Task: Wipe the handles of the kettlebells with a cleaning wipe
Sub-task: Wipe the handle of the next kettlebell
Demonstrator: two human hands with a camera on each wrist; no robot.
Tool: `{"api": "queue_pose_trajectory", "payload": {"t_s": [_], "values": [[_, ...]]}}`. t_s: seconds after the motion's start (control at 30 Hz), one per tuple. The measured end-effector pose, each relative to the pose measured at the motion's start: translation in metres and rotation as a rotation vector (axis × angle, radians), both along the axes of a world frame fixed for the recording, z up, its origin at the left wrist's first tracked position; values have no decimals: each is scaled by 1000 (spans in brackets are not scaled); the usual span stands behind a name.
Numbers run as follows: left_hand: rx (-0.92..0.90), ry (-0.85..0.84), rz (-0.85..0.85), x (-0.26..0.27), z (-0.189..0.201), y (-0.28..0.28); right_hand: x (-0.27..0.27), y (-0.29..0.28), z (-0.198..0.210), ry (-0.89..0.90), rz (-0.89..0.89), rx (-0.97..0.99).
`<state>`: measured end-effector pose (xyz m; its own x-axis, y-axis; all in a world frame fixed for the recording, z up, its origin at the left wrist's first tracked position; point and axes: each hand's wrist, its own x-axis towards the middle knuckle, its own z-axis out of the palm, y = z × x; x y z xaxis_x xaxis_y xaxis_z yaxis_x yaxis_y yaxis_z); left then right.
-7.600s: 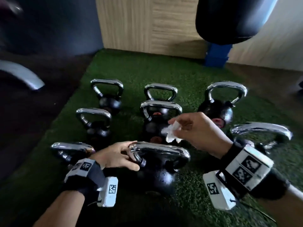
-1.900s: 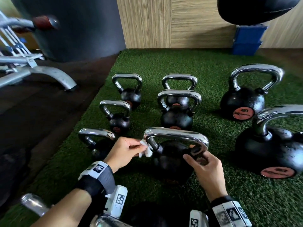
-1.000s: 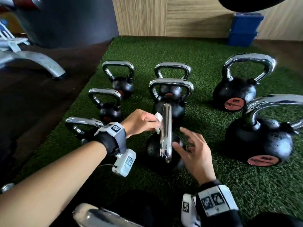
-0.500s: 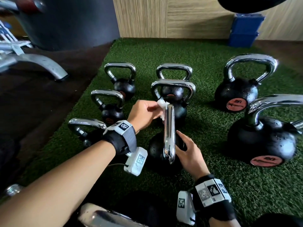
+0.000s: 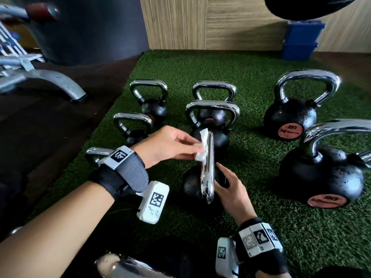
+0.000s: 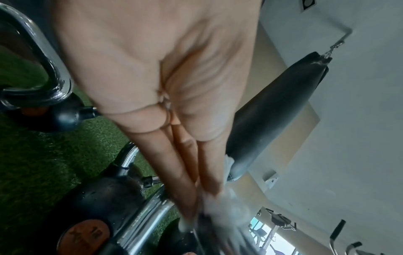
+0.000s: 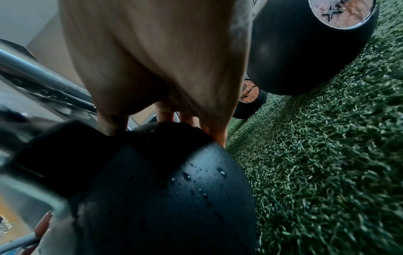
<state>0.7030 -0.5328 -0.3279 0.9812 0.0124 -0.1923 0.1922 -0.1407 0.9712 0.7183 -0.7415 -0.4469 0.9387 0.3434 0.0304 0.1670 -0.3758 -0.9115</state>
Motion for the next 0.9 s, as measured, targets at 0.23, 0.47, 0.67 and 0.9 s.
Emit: {"api": "queue_pose_trajectory", "payload": {"t_s": [0.23,0.47,0.67,0.9], "values": [[22,-1,-60,-18,2,-4,-1,0,3,-11,5,23],[23,-60,-251,-36,-14,3,-1,1,3,-13,-1,-1],[166,-115,-350,-48,-36,0,-3,2,3,-10,-21,4],[316,-105,-342,-42,-49,-3,-2,3,-2,-18,-31,-4]]}}
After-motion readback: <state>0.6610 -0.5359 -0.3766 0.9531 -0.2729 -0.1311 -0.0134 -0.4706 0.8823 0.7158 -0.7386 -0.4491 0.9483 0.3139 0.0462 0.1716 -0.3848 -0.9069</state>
